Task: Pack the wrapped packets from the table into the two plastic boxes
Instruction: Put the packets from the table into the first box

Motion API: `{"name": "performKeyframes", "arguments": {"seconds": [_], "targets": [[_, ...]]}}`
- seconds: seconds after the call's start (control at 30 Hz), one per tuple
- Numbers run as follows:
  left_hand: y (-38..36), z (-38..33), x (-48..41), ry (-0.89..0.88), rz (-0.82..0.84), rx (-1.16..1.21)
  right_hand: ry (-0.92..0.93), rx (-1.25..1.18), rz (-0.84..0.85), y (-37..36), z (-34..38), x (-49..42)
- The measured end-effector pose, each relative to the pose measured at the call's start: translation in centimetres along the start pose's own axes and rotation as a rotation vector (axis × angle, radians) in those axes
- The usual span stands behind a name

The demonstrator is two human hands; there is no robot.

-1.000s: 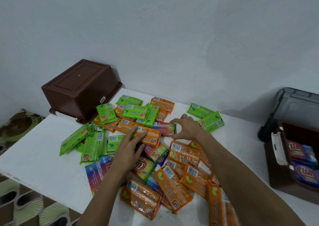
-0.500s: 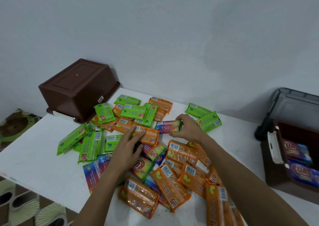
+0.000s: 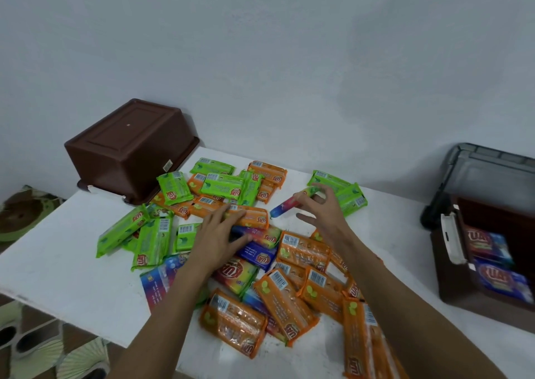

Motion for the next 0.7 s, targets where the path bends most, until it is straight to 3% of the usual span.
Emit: {"name": "performKeyframes", "arguments": {"seconds": [0.17,0.3,0.37,0.5,0.7], "targets": [[-0.3,-0.9,-0.7,0.062,-0.135,0.002,-0.052,-0.11,-0.031,0.3,0.5,0.8],[-0.4,-0.1,-0.2,-0.117,-0.304,-0.065,-0.079,-0.164,-0.051,0.6,0.5,1.3],[-0.2,0.2,-0.1,-0.212,-0.237,-0.085,-0.088,-0.186,-0.063,0.7,0.5,1.6],[0.4,0.4,-0.2,-0.232,0.004,-0.115,-0.103,-0.192,-0.078,0.6,0.3,2.3],[0.3,-0.2,0.1,-0.106,0.071,-0.048,-0.134,-0.183,-0.079,0.5,-0.2,3.0]]}}
Point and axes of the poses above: each hand's wrist, its own x-axis away from the middle knuckle, its own y-axis out of the back of the hand, z = x × y, the point moved 1 cm from there along -x, towards the middle knuckle, and after that the axes turned 5 degrees about y, right-handed, at the moved point
